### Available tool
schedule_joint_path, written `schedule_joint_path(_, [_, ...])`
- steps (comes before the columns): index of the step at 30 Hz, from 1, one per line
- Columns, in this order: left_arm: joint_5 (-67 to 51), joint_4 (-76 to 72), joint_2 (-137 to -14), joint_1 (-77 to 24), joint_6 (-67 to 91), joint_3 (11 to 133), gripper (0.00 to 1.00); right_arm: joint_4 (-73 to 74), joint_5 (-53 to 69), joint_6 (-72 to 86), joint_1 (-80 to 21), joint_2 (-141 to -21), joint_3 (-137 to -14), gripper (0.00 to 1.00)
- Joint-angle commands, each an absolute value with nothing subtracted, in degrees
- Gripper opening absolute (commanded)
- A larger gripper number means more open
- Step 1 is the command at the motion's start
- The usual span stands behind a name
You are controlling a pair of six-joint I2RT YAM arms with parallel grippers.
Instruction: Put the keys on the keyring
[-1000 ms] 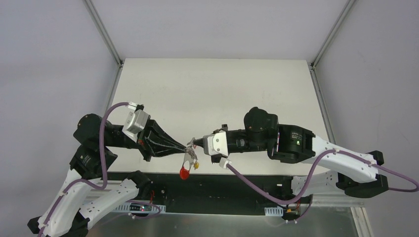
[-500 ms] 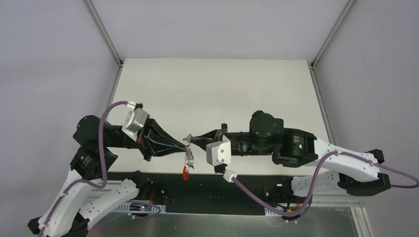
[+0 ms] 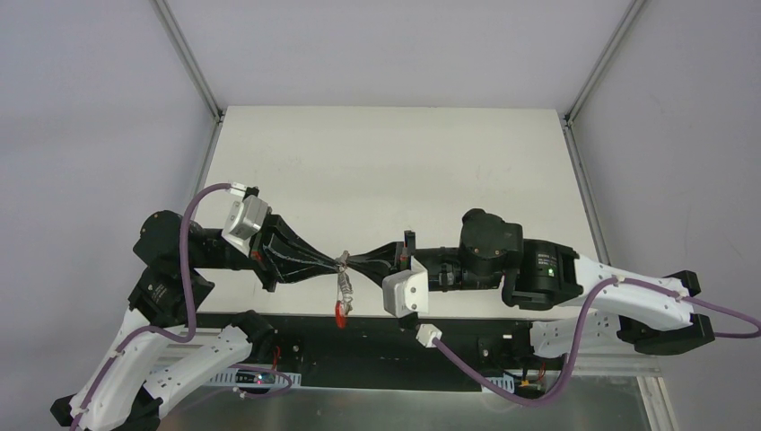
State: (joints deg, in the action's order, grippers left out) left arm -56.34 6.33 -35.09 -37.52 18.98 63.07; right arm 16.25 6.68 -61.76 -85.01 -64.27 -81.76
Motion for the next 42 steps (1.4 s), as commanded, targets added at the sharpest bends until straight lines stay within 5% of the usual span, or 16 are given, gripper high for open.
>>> schedule_joint_path(1, [-55.38,2.98,-34.75,-37.71,19.6,63.38,0.0,13.17,6.89,-63.25,-85.73,-62.7,-81.86,0.0])
schedule_joint_path(42, [-55.06,3.23,-34.84,-37.71,19.61,63.39,0.0,12.48,7.9,-65.02,-87.45,-64.81,-83.48,0.0])
